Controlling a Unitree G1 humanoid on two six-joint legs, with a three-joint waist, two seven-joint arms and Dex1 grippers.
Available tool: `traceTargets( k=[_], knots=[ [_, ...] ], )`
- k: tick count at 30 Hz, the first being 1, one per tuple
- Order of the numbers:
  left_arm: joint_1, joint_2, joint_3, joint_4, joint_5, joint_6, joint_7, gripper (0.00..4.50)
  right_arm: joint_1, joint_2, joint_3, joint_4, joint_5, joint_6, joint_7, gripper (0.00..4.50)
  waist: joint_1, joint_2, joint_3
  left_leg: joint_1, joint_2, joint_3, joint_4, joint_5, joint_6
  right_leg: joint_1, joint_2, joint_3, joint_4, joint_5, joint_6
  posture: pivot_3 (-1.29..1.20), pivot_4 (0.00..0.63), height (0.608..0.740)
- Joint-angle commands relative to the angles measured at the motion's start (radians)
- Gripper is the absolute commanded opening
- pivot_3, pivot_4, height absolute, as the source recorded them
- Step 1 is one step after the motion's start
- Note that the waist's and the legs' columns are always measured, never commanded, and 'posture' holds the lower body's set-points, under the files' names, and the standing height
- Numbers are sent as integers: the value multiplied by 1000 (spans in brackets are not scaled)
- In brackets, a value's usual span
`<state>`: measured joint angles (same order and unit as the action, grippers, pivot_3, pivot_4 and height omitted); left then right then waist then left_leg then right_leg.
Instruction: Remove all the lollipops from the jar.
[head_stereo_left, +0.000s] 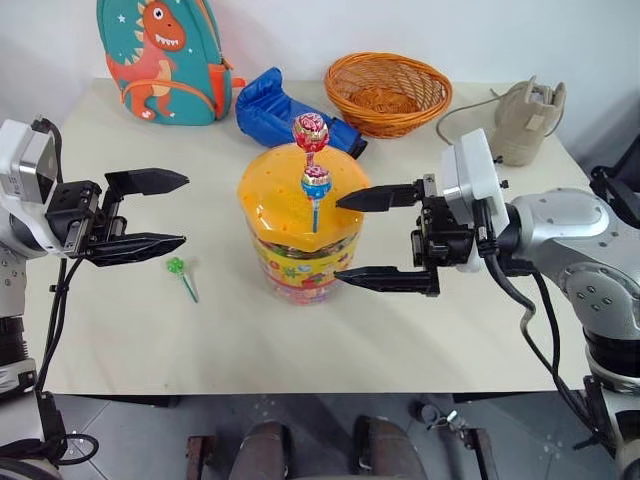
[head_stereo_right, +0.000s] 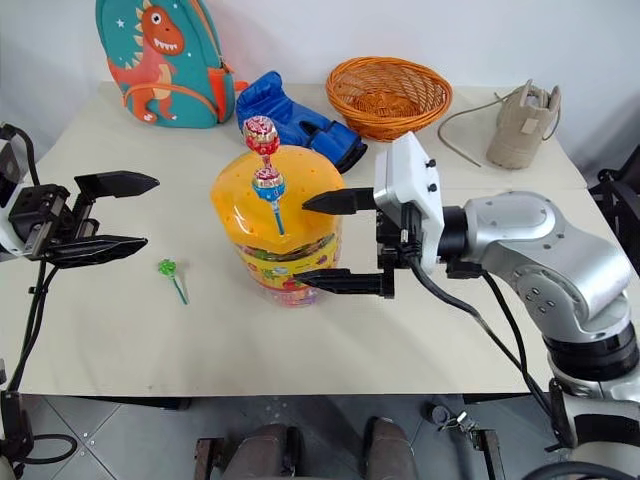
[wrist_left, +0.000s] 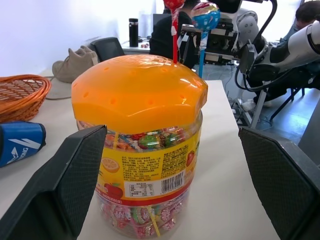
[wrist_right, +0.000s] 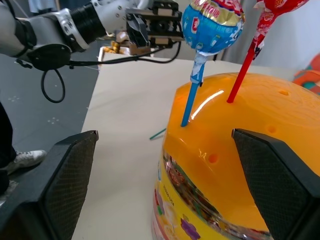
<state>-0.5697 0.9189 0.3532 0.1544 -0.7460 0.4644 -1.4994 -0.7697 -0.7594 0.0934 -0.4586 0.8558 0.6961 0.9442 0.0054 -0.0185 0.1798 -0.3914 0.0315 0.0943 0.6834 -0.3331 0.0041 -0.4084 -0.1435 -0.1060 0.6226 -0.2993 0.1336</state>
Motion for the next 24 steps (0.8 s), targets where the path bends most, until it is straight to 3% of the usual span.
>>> traceTargets(
  k=[1,9,10,13,23,24],
  knots=[
    [14,20,39,-50,-31,1,-3,4484,-42,31,25,23,-34,-24,53,4500,-7,0,0,0,0,0,0,0,0,0,0,0,0,0,0,0,150,740],
    [39,8,64,-91,-46,2,31,4484,-134,127,70,109,-104,-55,137,4500,-11,0,0,0,0,0,0,0,0,-1,0,0,2,0,-1,0,150,740],
    [44,5,70,-99,-53,3,32,4496,-150,141,79,123,-117,-60,144,4311,-11,0,0,0,0,1,0,0,0,-1,0,0,2,0,-1,0,150,740],
    [62,6,82,-117,-69,4,32,4500,-175,166,86,150,-139,-67,161,3589,-12,0,0,0,0,0,0,0,0,-1,0,0,2,0,-1,0,150,740],
    [124,7,121,-168,-124,12,29,4500,-199,200,50,177,-158,-79,182,135,-11,0,0,0,0,0,0,0,0,-1,0,0,2,0,-1,0,150,740],
    [128,8,123,-170,-126,12,30,4500,-200,201,47,178,-157,-82,182,58,-11,0,0,0,0,0,0,0,0,-1,0,0,2,0,-1,0,150,740]
  ],
)
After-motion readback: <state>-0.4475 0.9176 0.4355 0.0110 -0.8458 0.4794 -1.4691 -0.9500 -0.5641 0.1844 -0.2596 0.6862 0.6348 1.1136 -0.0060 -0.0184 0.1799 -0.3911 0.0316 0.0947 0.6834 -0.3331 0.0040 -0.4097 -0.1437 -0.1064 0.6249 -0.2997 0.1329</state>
